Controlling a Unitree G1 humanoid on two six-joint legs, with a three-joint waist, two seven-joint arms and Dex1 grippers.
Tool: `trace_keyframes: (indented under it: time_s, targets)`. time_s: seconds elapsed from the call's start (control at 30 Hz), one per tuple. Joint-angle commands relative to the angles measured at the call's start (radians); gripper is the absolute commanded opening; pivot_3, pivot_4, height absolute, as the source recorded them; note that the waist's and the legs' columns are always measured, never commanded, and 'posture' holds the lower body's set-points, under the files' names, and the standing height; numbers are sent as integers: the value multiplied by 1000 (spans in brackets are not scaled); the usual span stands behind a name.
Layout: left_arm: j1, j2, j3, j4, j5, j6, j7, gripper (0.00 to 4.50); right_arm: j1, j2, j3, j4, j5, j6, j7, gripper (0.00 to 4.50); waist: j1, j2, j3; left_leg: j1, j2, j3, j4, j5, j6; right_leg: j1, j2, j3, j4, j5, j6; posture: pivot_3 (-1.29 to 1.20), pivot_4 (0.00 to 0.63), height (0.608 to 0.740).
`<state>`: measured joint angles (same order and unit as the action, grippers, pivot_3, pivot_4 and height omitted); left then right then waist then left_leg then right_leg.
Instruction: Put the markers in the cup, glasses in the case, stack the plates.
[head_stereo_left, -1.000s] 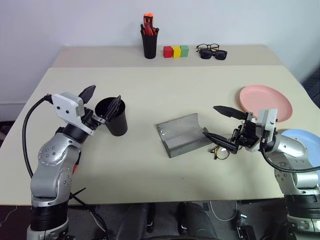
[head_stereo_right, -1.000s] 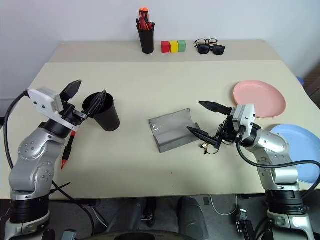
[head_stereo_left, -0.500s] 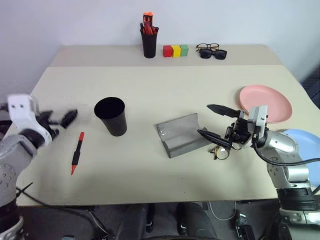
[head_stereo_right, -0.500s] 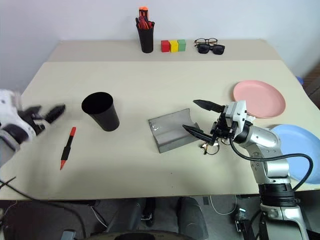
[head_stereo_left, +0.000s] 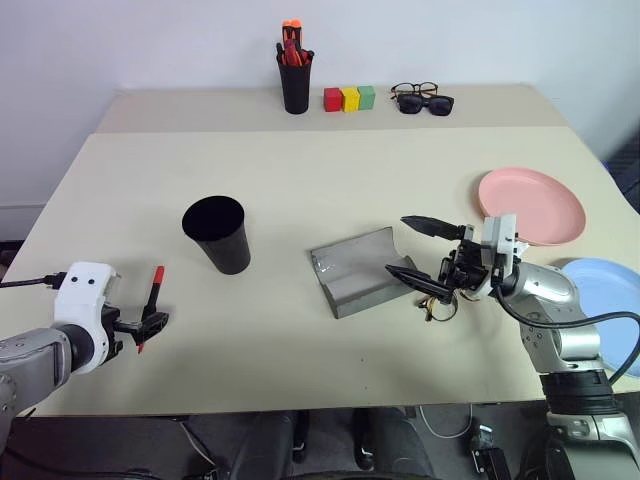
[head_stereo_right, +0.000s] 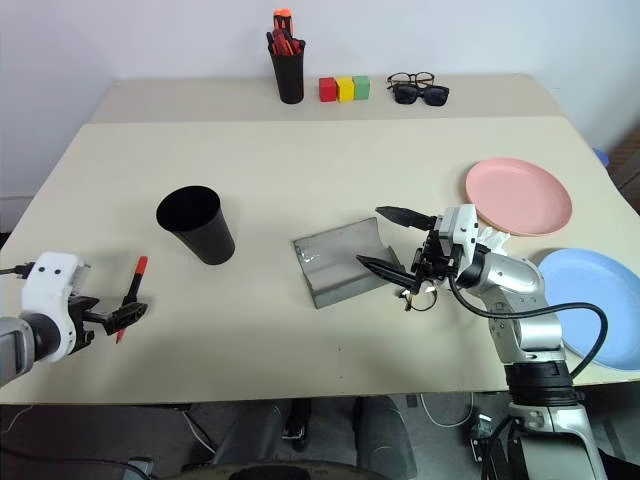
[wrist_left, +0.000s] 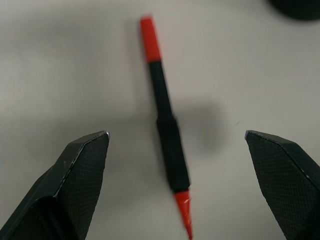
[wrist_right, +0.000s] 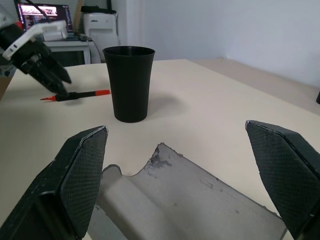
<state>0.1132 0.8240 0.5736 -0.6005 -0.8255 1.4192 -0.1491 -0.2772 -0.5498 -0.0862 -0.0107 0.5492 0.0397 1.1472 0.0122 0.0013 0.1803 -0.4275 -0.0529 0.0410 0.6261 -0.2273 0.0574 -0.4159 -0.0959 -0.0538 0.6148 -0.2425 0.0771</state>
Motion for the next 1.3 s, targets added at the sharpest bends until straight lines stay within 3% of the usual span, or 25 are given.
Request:
trace_keyframes:
  time_s: [0.03,0.17,0.27,0.47,0.53,0.73,1.0,1.17,1.23,1.3]
  targets:
    - [-36,-11,-39,3,57,71,44,4462,-21,9,-3,-1,-1,-14,8,4500,0,0,0,0,0,0,0,0,0,0,0,0,0,0,0,0,150,740]
    - [-75,-39,-92,40,121,127,74,4462,-27,9,-3,3,-4,-14,15,4500,1,1,-1,1,0,0,1,0,0,1,0,0,0,0,0,0,150,740]
    - [-99,-75,-141,76,162,135,82,3716,-28,6,-9,2,-5,-12,17,4500,1,9,-5,2,0,0,1,0,0,2,0,0,0,0,-1,0,150,740]
    - [-143,-155,-159,97,211,165,75,690,-17,-6,-27,-9,-7,-11,11,4500,0,17,-10,5,0,0,0,0,0,3,-1,0,3,1,-1,0,150,740]
    - [-153,-168,-161,91,227,175,70,52,-11,-12,-34,-10,-7,-12,11,4500,0,17,-10,5,0,0,0,0,0,4,-1,0,4,2,-3,0,150,740]
    - [-173,-203,-138,60,259,189,53,52,-2,-19,-48,-4,-7,-17,6,4500,0,19,-12,8,0,0,0,0,0,6,-1,0,4,2,-3,0,150,740]
    - [-100,-279,-44,-26,320,48,54,52,-5,-21,-53,20,-11,-11,-3,4500,0,18,-11,7,0,0,2,0,0,7,-1,0,2,2,-3,0,150,740]
    - [-83,-347,-14,-26,429,-203,123,52,38,-33,-65,3,-5,-12,2,4500,3,15,-9,4,0,0,1,0,0,5,-1,0,0,2,-3,0,150,740]
    - [-86,-383,-41,3,576,-523,211,52,48,-36,-75,-5,-4,-22,5,4500,3,13,-8,1,0,0,2,0,0,3,-1,-1,0,2,-3,0,150,740]
    - [-88,-393,-64,43,659,-667,253,52,53,-36,-82,-10,-4,-35,7,4500,3,9,-7,0,0,2,3,0,0,3,-1,0,-1,2,-3,0,150,740]
